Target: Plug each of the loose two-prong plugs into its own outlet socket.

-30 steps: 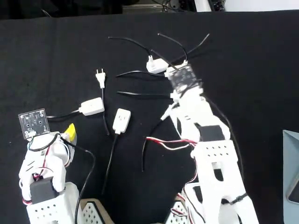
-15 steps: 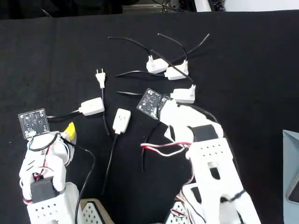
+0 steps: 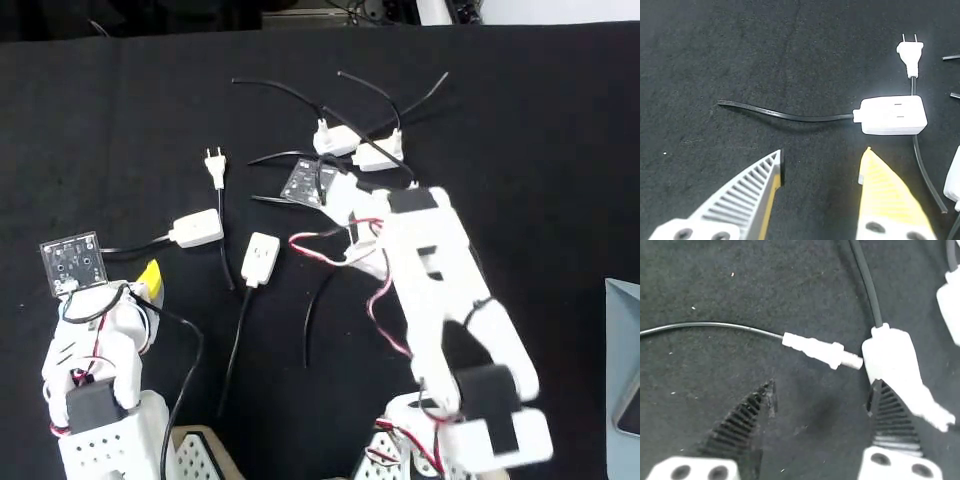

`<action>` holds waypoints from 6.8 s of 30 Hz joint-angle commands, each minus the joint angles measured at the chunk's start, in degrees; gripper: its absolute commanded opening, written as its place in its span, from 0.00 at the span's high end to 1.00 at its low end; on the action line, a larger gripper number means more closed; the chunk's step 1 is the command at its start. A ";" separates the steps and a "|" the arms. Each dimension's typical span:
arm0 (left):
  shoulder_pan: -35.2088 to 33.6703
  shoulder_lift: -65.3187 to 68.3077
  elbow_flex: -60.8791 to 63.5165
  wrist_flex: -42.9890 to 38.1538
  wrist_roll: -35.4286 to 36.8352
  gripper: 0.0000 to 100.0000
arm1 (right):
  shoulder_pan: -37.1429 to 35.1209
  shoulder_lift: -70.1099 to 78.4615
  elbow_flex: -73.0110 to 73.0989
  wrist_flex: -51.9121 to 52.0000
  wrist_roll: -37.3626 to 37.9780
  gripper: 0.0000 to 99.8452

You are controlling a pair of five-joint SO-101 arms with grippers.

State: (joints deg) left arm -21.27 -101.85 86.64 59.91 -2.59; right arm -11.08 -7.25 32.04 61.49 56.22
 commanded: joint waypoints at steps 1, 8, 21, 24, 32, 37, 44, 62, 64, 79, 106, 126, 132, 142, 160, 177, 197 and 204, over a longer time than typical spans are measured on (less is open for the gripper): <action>-0.57 -0.26 -0.57 -1.49 0.09 0.75 | -1.05 4.35 -5.14 0.26 2.73 0.71; -0.57 -0.26 -0.57 -1.49 0.09 0.75 | -1.14 14.73 -12.18 0.26 3.25 0.72; -0.57 -0.26 -0.57 -1.49 0.09 0.75 | -0.88 21.49 -12.88 -1.23 6.07 0.96; -0.57 -0.26 -0.57 -1.49 0.09 0.75 | -0.88 21.41 -11.38 -0.79 5.89 0.97; -0.57 -0.26 -0.57 -1.49 0.09 0.75 | -1.14 12.35 -7.87 5.80 -9.49 0.99; -0.57 -0.26 -0.57 -1.49 0.09 0.75 | -2.64 3.65 0.66 6.15 -16.09 0.99; -0.57 -0.26 -0.57 -1.49 0.09 0.75 | -7.82 -5.76 17.27 -2.37 -17.14 0.96; -0.57 -0.26 -0.57 -1.41 0.09 0.75 | -11.60 -10.68 21.76 -4.57 -20.92 0.83; -0.57 -0.26 -0.57 -1.41 0.09 0.75 | -11.60 -10.77 21.85 -4.57 -20.92 0.83; -0.57 -0.26 -0.57 -1.41 0.09 0.75 | -11.69 -11.03 21.49 -4.66 -17.67 0.93; 20.00 -0.26 -11.21 1.76 0.09 0.75 | -16.97 -58.95 21.67 -5.36 -51.16 0.99; 26.59 -0.26 -22.29 1.49 0.35 0.75 | -36.92 -67.74 36.53 -17.23 -58.81 0.99; 36.44 -0.26 -24.75 5.71 0.09 0.75 | -36.92 -65.01 36.26 -18.81 -58.81 0.99; 33.71 -0.26 -25.27 8.62 -3.87 0.75 | -34.90 -65.10 36.62 -18.55 -58.81 0.99; 26.24 34.73 -23.78 -7.82 -6.77 0.74 | -4.48 -64.57 43.74 -36.31 -64.88 0.99; 36.00 89.14 -45.67 -17.14 -6.77 0.74 | 1.23 -64.57 43.47 -37.54 -70.24 0.99; 29.76 90.11 -50.51 -14.42 -11.52 0.74 | 1.14 -64.57 44.35 -37.89 -70.15 0.99; 36.62 81.05 -43.21 -15.91 -11.25 0.74 | 1.14 -64.57 44.35 -37.89 -69.98 0.99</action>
State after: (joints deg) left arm 11.60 -16.75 41.54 45.32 -13.58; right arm -10.55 -72.13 76.70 24.92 -13.49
